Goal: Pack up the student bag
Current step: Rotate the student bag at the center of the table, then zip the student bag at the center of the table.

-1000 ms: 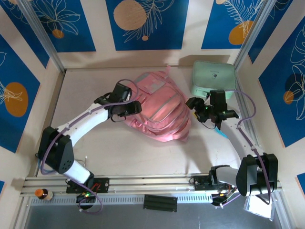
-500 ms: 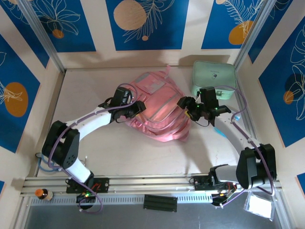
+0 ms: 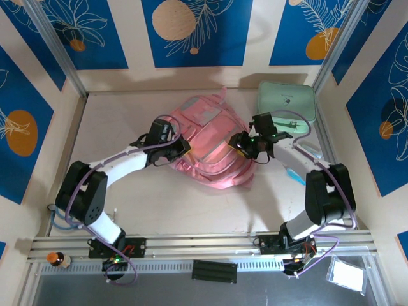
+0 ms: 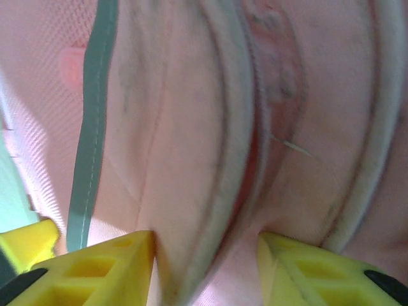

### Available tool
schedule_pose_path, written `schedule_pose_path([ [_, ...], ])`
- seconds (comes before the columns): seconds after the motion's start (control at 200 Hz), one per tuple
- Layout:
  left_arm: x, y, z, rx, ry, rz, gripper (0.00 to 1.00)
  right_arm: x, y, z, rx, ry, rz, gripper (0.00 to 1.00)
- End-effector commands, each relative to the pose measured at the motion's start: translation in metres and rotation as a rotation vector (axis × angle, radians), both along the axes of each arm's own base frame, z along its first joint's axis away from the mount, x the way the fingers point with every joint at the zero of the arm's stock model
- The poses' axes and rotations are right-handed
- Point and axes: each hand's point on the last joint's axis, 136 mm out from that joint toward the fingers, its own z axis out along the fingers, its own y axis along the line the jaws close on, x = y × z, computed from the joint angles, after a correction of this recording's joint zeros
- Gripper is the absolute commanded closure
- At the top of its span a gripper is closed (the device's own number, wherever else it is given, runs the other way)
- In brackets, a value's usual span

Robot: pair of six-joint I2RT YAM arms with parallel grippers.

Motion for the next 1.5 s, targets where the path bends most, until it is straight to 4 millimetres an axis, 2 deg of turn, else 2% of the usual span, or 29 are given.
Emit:
schedule_pose_path([
  [0.0, 0.007, 0.011, 0.021, -0.051, -0.047, 0.05, 1.0, 0.013, 0.016, -0.003, 0.029, -0.016, 0.067, 0.61],
  [0.26, 0.005, 0.023, 0.021, -0.051, -0.044, 0.086, 1.0, 0.058, 0.055, 0.007, 0.089, -0.133, 0.191, 0.64],
  [0.33, 0.005, 0.024, 0.021, -0.052, -0.043, 0.088, 1.0, 0.064, 0.058, 0.013, 0.074, -0.158, 0.212, 0.64],
  [0.39, 0.005, 0.023, 0.022, -0.058, -0.043, 0.088, 1.0, 0.065, 0.052, 0.02, 0.039, -0.172, 0.209, 0.61],
  [0.485, 0.007, 0.022, 0.026, -0.076, -0.047, 0.092, 1.0, 0.056, 0.032, 0.025, -0.061, -0.166, 0.162, 0.5],
  [0.565, 0.01, 0.018, 0.029, -0.107, -0.051, 0.094, 1.0, 0.041, 0.014, 0.029, -0.145, -0.155, 0.12, 0.43],
  [0.635, 0.011, 0.013, 0.033, -0.141, -0.051, 0.093, 1.0, 0.023, 0.004, 0.03, -0.207, -0.151, 0.095, 0.41],
  [0.705, 0.013, 0.007, 0.037, -0.17, -0.053, 0.09, 1.0, 0.002, 0.005, 0.032, -0.262, -0.168, 0.101, 0.41],
  [0.805, 0.014, 0.0, 0.042, -0.193, -0.06, 0.091, 1.0, -0.029, 0.023, 0.036, -0.288, -0.206, 0.133, 0.46],
  [0.87, 0.015, -0.005, 0.046, -0.197, -0.072, 0.094, 1.0, -0.047, 0.047, 0.043, -0.258, -0.288, 0.185, 0.46],
  [0.97, 0.016, -0.012, 0.048, -0.2, -0.074, 0.092, 1.0, -0.06, 0.074, 0.052, -0.252, -0.383, 0.225, 0.46],
  [1.06, 0.017, -0.017, 0.05, -0.212, -0.077, 0.091, 1.0, -0.058, 0.089, 0.056, -0.272, -0.408, 0.232, 0.47],
  [1.21, 0.016, -0.026, 0.051, -0.231, -0.071, 0.077, 1.0, -0.054, 0.111, 0.046, -0.277, -0.375, 0.254, 0.52],
  [1.405, 0.015, -0.031, 0.053, -0.239, -0.072, 0.065, 1.0, -0.05, 0.127, 0.032, -0.266, -0.319, 0.259, 0.62],
  [1.495, 0.014, -0.03, 0.053, -0.238, -0.071, 0.063, 1.0, -0.044, 0.125, 0.028, -0.288, -0.308, 0.23, 0.64],
])
